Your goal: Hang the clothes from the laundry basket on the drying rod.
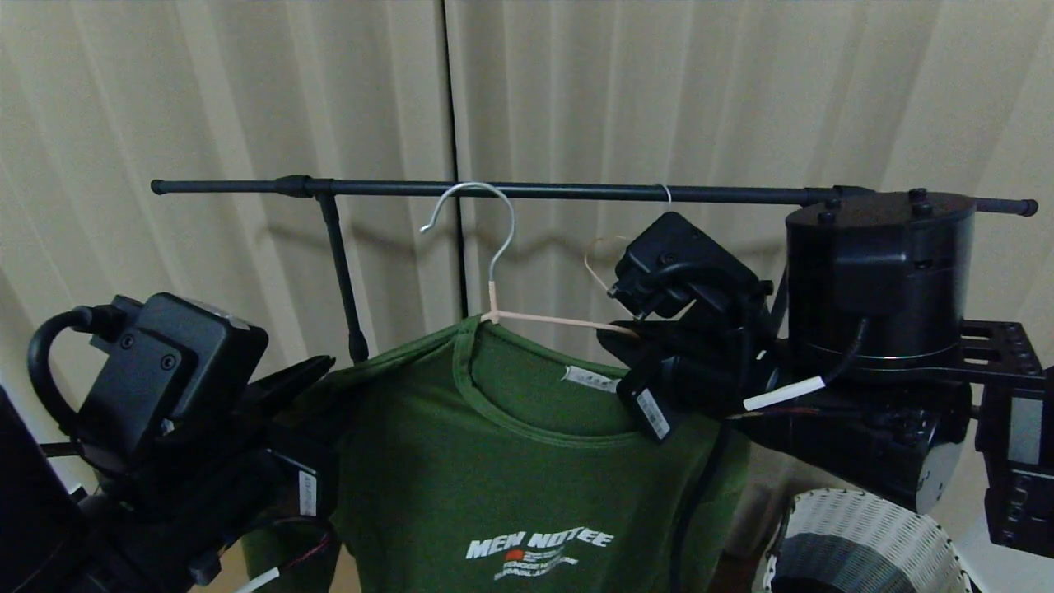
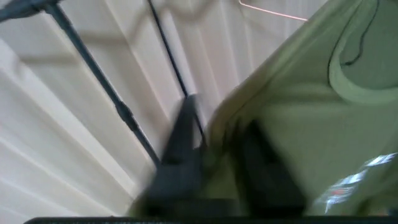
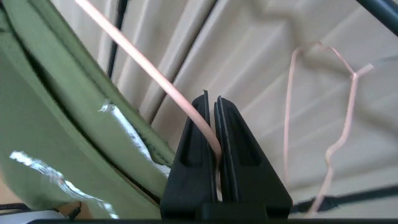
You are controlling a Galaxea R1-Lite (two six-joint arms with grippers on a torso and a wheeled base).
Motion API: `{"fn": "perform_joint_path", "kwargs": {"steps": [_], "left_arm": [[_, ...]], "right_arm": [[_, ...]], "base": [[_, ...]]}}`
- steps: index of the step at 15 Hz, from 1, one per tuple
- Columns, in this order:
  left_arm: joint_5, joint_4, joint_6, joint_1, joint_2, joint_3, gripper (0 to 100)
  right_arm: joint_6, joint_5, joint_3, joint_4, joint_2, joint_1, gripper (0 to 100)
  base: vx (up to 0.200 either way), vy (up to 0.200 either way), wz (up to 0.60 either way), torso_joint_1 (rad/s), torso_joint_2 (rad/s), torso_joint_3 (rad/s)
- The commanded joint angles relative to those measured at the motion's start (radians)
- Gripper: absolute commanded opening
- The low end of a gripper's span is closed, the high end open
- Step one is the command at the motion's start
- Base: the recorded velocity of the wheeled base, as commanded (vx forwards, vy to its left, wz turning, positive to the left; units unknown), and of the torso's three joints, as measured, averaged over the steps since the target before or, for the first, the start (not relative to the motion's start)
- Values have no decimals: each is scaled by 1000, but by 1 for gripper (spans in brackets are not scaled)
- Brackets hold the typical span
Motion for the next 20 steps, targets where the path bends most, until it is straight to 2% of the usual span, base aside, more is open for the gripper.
{"fn": "perform_joint_path", "kwargs": {"steps": [1,7,10,13,15,20], "left_arm": [[-5,1,-3,-5,2,-22,100],[-38,-42,-6,-4,-1,-34,100],[-36,-42,-3,16,6,26,100],[-36,-42,-4,48,28,67,100],[-39,-42,-14,85,74,84,100],[-44,-44,-44,84,126,88,100]], "right_arm": [[1,5,27,-2,-48,-2,0],[4,0,151,-2,-209,-134,0],[5,8,176,-2,-273,-163,0],[8,11,190,-2,-309,-169,0],[8,59,191,-4,-341,-169,0],[8,85,191,-4,-358,-167,0]], "base": [[0,0,0,0,0,0],[0,0,0,0,0,0],[0,0,0,0,0,0],[0,0,0,0,0,0],[0,0,0,0,0,0],[0,0,0,0,0,0]]}}
